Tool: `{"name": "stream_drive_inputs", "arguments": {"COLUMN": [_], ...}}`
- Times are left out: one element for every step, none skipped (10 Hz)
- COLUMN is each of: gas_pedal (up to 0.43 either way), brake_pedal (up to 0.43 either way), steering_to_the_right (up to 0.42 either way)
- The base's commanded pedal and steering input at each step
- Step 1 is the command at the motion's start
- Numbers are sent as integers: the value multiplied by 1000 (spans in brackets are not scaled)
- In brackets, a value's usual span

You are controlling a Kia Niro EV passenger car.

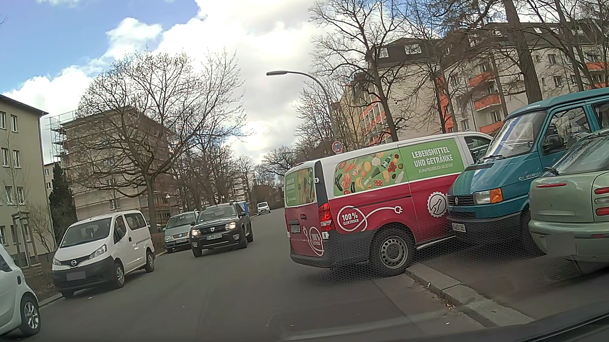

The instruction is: Follow the waypoints while adhering to traffic rules and regulations

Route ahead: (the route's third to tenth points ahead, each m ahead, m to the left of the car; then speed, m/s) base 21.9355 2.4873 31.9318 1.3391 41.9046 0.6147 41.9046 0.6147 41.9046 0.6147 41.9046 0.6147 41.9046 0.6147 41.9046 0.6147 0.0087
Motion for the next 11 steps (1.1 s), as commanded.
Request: {"name": "stream_drive_inputs", "arguments": {"gas_pedal": [0,0,0,0,0,0,0,0,0,0,0], "brake_pedal": [390,390,390,390,390,390,390,390,390,390,390], "steering_to_the_right": [-907,-907,-908,-910,-910,-911,-911,-913,-919,-934,-952]}}
